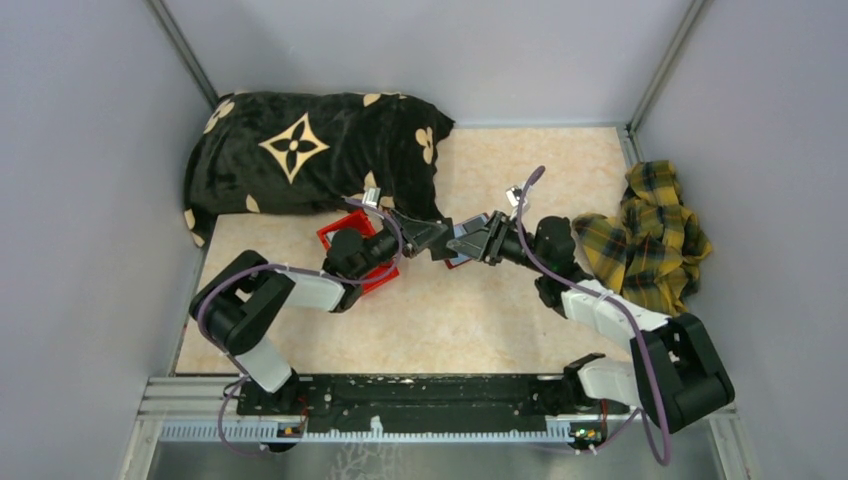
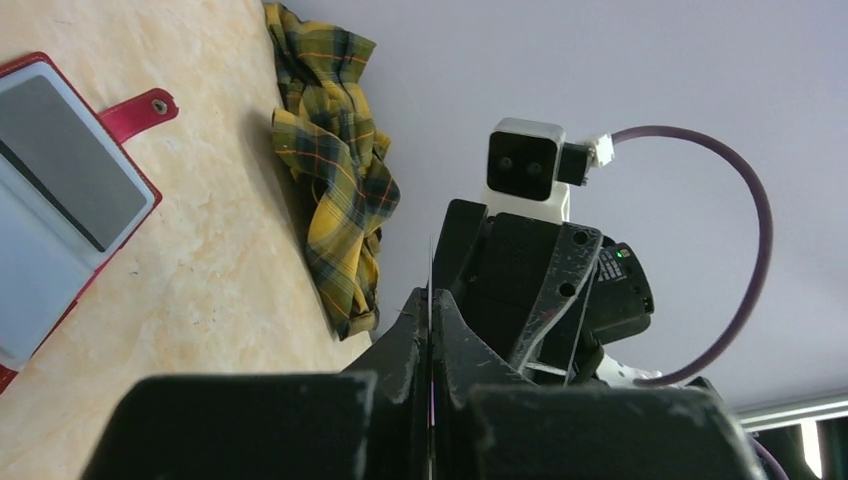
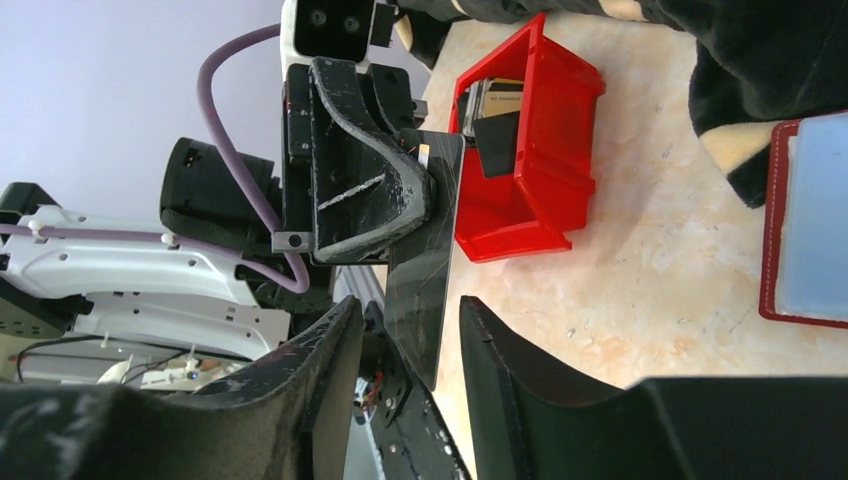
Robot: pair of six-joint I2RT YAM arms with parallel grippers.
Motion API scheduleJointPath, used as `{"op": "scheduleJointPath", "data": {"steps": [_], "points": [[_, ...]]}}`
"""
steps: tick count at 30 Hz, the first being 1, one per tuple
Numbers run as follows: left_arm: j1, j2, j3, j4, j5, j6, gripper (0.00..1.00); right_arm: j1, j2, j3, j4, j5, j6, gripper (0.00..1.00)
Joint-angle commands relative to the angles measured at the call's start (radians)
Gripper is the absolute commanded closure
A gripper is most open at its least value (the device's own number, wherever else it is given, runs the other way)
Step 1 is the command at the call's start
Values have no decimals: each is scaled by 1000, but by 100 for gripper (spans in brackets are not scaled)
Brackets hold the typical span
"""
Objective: Put the credit cards into the card holder
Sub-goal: Pick up the credit card from the storage box.
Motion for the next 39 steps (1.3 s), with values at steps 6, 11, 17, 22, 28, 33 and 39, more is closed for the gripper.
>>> {"op": "scheduleJointPath", "data": {"steps": [6,11,17,22,28,33,39], "points": [[10,87,62,152,69,-57,100,-12,96,-2,250,-77,71,70],[10,124,72,188,80,-82,100,-14,147,7,314,-94,98,97],[15,125,43,195,35,-93,66,-44,158,25,294,-116,101,100],[27,85,22,121,-21,-54,56,-69,103,77,79,-117,-14,100],[31,-1,16,-105,-122,47,51,-102,63,157,-237,-73,-194,100],[19,-46,38,-327,-180,143,52,-131,113,248,-449,-15,-348,100],[13,-7,80,-483,-178,203,55,-141,249,384,-608,54,-502,100]]}}
